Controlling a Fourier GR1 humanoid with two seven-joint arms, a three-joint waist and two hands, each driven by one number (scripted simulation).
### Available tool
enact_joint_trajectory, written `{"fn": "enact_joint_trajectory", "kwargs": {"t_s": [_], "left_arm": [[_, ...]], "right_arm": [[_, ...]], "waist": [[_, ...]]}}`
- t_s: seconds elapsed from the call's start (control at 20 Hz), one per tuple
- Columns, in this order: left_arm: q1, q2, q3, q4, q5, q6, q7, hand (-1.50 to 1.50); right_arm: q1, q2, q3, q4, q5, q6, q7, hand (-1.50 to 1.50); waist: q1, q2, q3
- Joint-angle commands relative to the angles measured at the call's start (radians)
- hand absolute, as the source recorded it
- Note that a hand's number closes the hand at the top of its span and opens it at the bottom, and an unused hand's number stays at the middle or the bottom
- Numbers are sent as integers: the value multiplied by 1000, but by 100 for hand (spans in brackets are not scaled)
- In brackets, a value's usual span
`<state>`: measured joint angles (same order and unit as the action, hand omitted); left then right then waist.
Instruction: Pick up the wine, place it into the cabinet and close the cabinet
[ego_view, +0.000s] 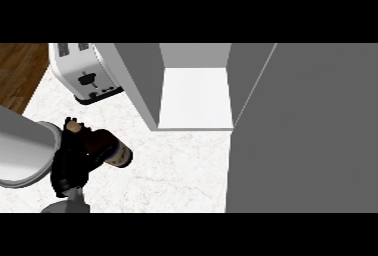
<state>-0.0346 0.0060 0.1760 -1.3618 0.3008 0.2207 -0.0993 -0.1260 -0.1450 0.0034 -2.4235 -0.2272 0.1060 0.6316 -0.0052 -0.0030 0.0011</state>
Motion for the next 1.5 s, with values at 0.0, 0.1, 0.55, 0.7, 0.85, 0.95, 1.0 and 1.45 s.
{"fn": "enact_joint_trajectory", "kwargs": {"t_s": [0.0, 0.1, 0.55, 0.7, 0.85, 0.95, 1.0, 1.45], "left_arm": [[-11, 7, 19, 81, 20, -33, -30, -150], [-83, 9, 49, 143, 49, -39, -50, -150], [-66, 22, 52, 148, 95, -70, -76, -150], [-69, 7, 56, 216, 118, -138, -153, 150], [-132, 19, 56, 252, 157, -184, -131, 150], [-120, 7, 24, 276, 108, -182, -188, 150], [-144, 30, 25, 323, 93, -203, -214, 150], [-73, 74, -65, 298, -47, -236, -351, 150]], "right_arm": [[15, -2, 17, -207, -75, -40, 135, -150], [27, -7, -16, -182, -78, -25, 91, -150], [12, -34, -56, -183, -115, -10, 114, -150], [18, -11, -35, -125, -95, 0, 72, -150], [69, -7, -36, -170, -97, 13, 61, -150], [109, 21, 20, -192, -63, 13, 42, -150], [102, 25, 14, -132, -33, 19, 6, -150], [97, 15, -18, -94, -62, 46, -44, -150]], "waist": [[-4, 1, -2], [-6, 2, -2], [-1, 1, -1], [1, 2, -1], [-6, 1, -1], [-7, 1, -1], [-4, 3, -1], [0, 2, -1]]}}
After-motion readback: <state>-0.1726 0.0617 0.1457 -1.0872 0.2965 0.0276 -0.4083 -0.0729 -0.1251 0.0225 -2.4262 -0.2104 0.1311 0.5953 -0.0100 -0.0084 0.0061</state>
